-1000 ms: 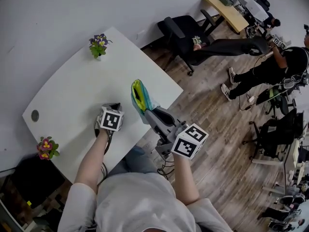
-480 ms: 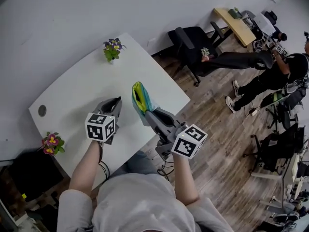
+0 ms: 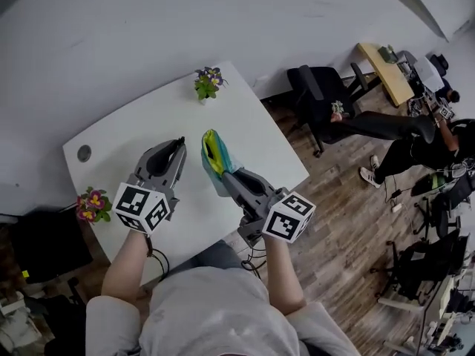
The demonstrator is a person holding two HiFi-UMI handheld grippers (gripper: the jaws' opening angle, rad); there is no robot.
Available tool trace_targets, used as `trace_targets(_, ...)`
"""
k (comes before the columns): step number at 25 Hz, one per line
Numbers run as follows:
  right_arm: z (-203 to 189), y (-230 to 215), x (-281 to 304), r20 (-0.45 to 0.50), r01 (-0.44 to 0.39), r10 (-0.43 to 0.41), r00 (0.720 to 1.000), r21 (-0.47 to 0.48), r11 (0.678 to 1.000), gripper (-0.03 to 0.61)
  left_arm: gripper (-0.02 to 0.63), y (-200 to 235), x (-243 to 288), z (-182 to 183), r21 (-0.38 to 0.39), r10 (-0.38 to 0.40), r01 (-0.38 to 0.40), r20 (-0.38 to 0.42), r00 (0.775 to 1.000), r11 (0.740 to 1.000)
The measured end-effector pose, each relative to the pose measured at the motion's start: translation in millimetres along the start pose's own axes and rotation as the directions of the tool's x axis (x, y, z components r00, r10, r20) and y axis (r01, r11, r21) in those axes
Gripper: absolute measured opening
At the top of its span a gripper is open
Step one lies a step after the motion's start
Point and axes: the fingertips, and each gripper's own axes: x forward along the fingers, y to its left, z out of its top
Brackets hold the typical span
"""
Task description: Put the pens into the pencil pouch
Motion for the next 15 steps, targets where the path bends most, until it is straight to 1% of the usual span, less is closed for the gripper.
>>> trace_targets(3,-3,4,16,-0.027,-0.042,0.043,0.999,0.007,0.999,0.073,0.072,3,-14,31,0.023,0.018,-0.02,0.097,0.995,1.0)
trace_targets(6,-6,11,30,-0.054,-0.085,0.085,0.995,0.006,0.996,0.074,0.072,6,-28,60,-0.001,0.027,-0.027,0.192,0.981,1.0)
trace_targets(8,-9,14,38,-0.07,-0.112,0.112,0.991,0.008,0.994,0.074,0.072,10,-36,78,-0.015,0.038,-0.035,0.256,0.966,0.999)
trace_targets(11,-11,19,48,-0.09,-0.147,0.148,0.985,0.013,0.989,0.072,0.072,11,-46,104,-0.011,0.044,-0.042,0.338,0.94,0.999)
trace_targets(15,-13,25,58,-0.107,-0.187,0.188,0.976,0.02,0.982,0.074,0.072,11,-53,128,-0.022,0.038,-0.032,0.422,0.906,0.999)
